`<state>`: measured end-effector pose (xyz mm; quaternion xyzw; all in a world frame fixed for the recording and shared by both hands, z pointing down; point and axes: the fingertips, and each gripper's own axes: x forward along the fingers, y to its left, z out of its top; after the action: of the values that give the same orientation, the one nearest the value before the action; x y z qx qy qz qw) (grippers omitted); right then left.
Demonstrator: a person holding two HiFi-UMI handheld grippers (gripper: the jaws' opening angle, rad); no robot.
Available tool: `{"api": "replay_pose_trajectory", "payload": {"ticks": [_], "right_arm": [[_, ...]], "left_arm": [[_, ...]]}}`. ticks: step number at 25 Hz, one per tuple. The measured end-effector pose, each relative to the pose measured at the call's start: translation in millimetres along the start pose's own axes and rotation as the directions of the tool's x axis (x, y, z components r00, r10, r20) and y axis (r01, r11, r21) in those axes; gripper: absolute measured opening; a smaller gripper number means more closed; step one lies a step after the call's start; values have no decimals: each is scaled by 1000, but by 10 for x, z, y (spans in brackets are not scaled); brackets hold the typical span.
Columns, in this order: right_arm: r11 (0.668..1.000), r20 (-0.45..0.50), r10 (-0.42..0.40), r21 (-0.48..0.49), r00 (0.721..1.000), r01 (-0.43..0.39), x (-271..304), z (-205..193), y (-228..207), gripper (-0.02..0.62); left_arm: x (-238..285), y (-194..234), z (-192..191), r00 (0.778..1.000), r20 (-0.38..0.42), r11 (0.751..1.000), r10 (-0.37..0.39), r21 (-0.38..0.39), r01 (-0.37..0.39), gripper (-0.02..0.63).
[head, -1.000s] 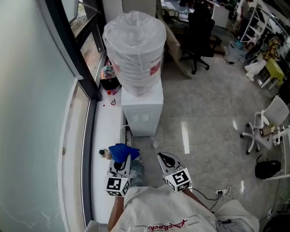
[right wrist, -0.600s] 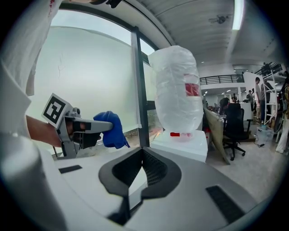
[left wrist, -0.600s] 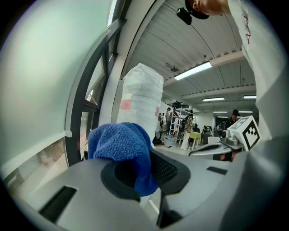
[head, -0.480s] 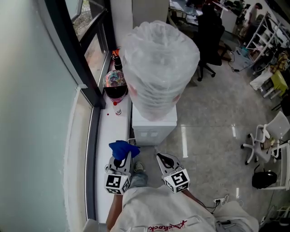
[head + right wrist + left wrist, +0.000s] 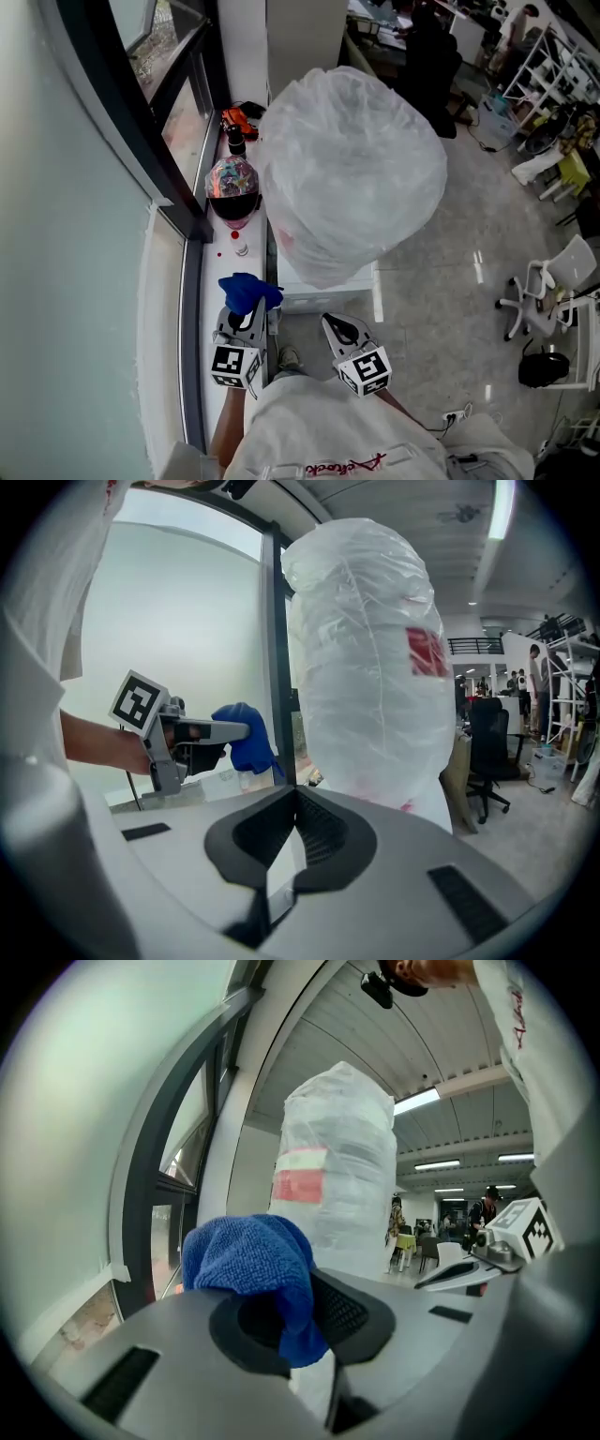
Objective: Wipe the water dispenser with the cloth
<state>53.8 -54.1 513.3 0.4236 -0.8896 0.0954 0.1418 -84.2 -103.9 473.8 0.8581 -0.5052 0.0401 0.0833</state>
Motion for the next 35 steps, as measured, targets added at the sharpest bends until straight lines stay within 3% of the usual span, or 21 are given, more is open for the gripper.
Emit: {"api": "replay_pose_trajectory", "payload": {"ticks": [7, 15, 23, 35], "right_arm": [[1000, -4, -3, 17, 1000, 4, 133, 63, -129, 15], [998, -35, 59, 0, 998, -59, 147, 35, -123, 15], [999, -87, 51, 5, 995, -50, 63, -97, -80, 14], [1000, -103, 18, -9, 995, -19, 95, -88, -92, 15]], "left_arm": [[293, 104, 132, 1000, 2, 999, -19, 34, 19, 58], [320, 121, -73, 999, -36, 1000, 28, -8, -29, 58], [291, 171, -302, 997, -72, 999, 27, -27, -29, 58], [1455, 752, -465, 994, -103, 998, -35, 49, 40, 60]]}}
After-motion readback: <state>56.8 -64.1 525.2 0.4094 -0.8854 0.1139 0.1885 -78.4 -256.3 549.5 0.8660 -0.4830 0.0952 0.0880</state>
